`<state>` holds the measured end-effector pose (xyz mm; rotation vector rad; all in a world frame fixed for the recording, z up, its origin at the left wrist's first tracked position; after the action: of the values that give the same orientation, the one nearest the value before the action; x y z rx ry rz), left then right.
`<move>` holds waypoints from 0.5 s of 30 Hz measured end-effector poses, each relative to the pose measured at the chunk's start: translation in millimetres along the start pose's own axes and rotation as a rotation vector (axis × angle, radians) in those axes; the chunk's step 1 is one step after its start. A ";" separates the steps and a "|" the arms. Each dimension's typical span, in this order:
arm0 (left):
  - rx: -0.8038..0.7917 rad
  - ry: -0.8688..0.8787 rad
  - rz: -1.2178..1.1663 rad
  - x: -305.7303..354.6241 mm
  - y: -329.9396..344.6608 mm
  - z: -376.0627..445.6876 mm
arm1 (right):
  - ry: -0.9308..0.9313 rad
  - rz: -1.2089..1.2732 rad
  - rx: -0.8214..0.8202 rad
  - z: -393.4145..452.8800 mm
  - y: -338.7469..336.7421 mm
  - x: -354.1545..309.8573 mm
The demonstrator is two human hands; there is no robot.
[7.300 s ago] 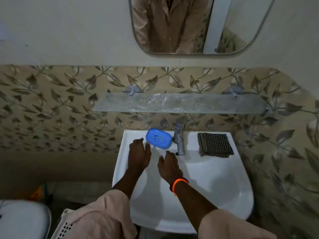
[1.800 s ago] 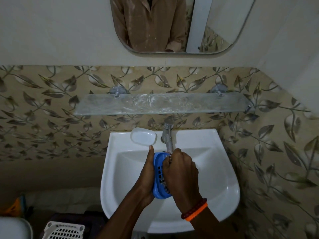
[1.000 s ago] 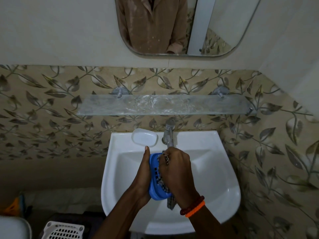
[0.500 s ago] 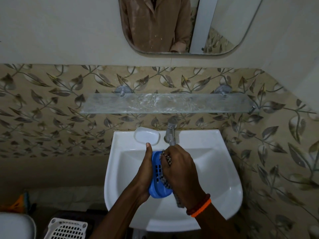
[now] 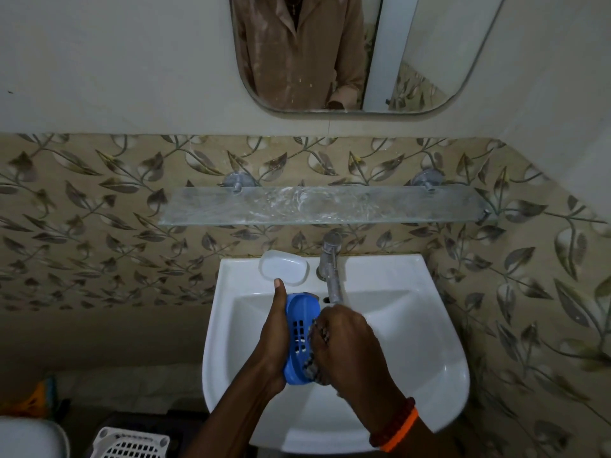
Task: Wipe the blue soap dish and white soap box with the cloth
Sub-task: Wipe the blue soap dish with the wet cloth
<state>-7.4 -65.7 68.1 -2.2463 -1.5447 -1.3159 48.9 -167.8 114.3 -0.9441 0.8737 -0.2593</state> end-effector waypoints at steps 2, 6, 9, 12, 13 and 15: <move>0.006 0.030 -0.030 3.7 -2.0 -1.0 | -0.001 -0.030 -0.118 -9.8 3.8 3.9; -0.006 0.015 0.043 -0.2 -4.6 -4.1 | -0.126 -0.002 -0.003 2.0 -8.1 0.8; -0.013 0.026 0.081 -0.6 -3.5 -5.8 | -0.239 -0.099 0.035 21.1 -12.1 -8.2; -0.007 0.036 0.052 6.6 -4.4 -6.0 | -0.244 -0.085 -0.063 21.3 -7.3 -5.4; -0.006 0.024 0.025 8.3 -6.2 -6.1 | -0.234 -0.059 -0.094 18.2 -6.0 -3.6; 0.005 -0.002 -0.014 10.1 -10.6 -5.9 | -0.228 -0.010 -0.114 11.1 -7.0 -5.0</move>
<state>-18.3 -56.6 75.1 -2.2384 -1.5653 -1.3131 55.1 -162.5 125.7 -1.0613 0.6795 -0.1078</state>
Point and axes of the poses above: each hand's wrist, its own z-axis towards the middle knuckle, its own y-axis out of the palm, x = y × z, the point moved 3 cm from there along z, towards the middle knuckle, and after that the axes turned 11 degrees about x, right-handed, at the moved point
